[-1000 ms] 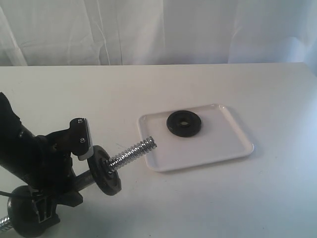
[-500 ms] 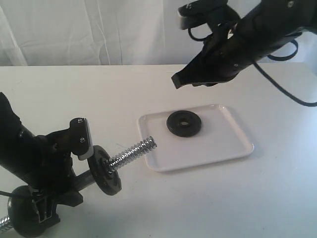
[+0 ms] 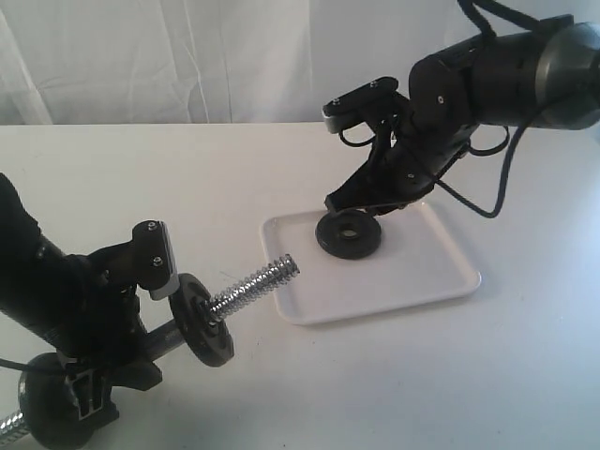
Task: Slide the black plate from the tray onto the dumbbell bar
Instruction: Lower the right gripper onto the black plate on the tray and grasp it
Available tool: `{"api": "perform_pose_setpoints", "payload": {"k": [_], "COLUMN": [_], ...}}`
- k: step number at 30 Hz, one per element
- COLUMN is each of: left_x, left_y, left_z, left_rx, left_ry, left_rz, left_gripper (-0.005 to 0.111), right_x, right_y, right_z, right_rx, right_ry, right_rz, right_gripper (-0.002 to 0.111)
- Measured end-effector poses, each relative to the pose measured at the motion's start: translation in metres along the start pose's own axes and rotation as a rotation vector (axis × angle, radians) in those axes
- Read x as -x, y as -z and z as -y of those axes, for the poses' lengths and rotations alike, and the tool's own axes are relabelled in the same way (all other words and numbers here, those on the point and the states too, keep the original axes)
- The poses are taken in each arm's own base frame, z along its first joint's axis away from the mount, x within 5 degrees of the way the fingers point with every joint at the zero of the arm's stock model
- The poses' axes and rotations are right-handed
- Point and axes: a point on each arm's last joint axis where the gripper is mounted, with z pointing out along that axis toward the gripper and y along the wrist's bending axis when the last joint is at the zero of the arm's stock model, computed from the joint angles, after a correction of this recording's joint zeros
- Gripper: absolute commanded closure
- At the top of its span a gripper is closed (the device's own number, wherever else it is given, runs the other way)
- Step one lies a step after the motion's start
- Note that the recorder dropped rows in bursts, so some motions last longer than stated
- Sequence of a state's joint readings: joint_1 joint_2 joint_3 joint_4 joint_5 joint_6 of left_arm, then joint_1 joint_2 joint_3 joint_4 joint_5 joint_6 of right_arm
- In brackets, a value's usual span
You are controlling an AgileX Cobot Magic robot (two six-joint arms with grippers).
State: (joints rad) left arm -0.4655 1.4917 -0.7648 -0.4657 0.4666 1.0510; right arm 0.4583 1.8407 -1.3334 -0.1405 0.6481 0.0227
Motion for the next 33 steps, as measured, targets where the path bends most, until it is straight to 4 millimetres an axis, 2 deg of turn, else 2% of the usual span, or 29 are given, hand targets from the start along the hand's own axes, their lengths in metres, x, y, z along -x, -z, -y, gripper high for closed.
{"api": "perform_pose_setpoints", "payload": {"k": [1,3,10,18,26,33], "left_x": [0.0,0.0,0.0,0.0,0.001,0.001], "left_y": [0.0,0.0,0.0,0.0,0.0,0.0], "left_z": [0.0,0.0,0.0,0.0,0.001,0.001], "left_rx": [0.0,0.0,0.0,-0.003,-0.014,-0.015], "left_ry": [0.0,0.0,0.002,0.006,0.014,0.019], "left_rz": [0.0,0.0,0.001,0.004,0.007,0.01], "left_gripper": [0.107,0.107,0.107,0.107,0.107,0.107], "right_x": [0.002,0.006,0.023,0.05,0.045,0.042], "right_y": [-0.002,-0.006,-0.028,-0.073,-0.116,-0.125], "right_z": [0.0,0.0,-0.001,0.0,0.015,0.017], "right_rx": [0.0,0.0,0.007,0.02,0.08,0.104], "right_ry": [0.0,0.0,-0.011,-0.072,-0.181,-0.185], "right_rz": [0.0,0.005,0.041,-0.092,-0.214,-0.243], "right_gripper": [0.022,0.003,0.004,0.004,0.004,0.004]}}
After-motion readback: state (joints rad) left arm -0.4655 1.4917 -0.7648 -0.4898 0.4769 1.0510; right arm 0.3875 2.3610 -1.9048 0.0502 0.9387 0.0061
